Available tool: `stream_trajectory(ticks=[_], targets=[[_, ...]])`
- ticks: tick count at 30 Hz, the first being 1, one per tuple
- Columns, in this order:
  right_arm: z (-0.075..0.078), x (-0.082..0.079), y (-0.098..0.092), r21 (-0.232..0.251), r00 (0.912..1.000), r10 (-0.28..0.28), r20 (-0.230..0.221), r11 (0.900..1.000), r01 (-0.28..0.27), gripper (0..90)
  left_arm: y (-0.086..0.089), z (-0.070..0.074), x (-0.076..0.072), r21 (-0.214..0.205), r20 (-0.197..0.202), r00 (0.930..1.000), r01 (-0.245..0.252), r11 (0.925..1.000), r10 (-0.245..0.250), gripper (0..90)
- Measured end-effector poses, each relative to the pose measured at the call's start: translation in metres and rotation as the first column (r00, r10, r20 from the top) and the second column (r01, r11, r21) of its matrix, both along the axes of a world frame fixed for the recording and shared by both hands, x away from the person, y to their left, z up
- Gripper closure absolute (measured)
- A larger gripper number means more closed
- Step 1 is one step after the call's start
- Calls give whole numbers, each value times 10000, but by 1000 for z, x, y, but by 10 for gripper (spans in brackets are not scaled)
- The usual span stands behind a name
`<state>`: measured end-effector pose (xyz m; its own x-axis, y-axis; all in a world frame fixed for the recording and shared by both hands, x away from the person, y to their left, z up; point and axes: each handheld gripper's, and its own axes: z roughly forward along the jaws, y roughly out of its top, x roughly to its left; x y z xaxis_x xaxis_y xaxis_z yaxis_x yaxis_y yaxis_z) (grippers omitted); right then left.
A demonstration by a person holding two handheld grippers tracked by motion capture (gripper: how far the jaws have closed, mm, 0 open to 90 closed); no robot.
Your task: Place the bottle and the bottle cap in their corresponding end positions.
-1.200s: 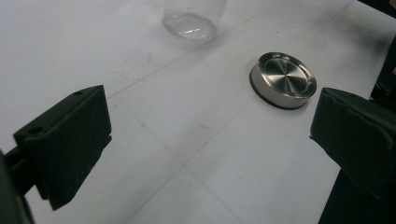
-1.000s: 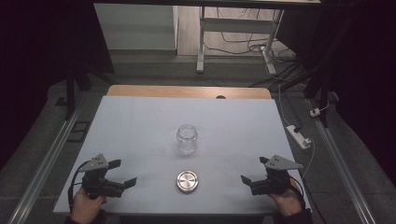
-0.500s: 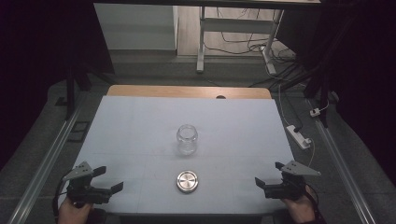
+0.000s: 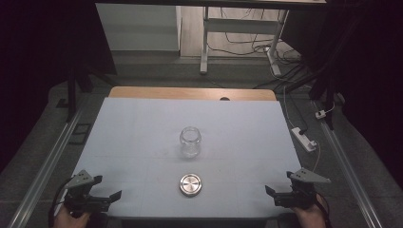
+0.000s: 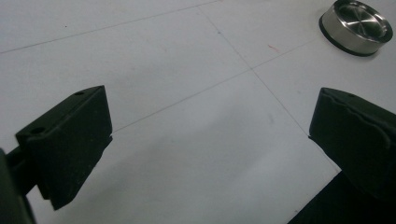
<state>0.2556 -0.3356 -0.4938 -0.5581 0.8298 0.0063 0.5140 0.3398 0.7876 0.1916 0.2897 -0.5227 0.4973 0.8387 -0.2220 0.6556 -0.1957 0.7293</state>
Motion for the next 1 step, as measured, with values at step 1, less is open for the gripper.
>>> stream_trajectory(ticks=[1], targets=[[0, 0, 1, -84, 10000, 9, 5, 10000, -9, 0, 0, 0, 0, -15, -36, 10000, 10, 10000, -10, 3]])
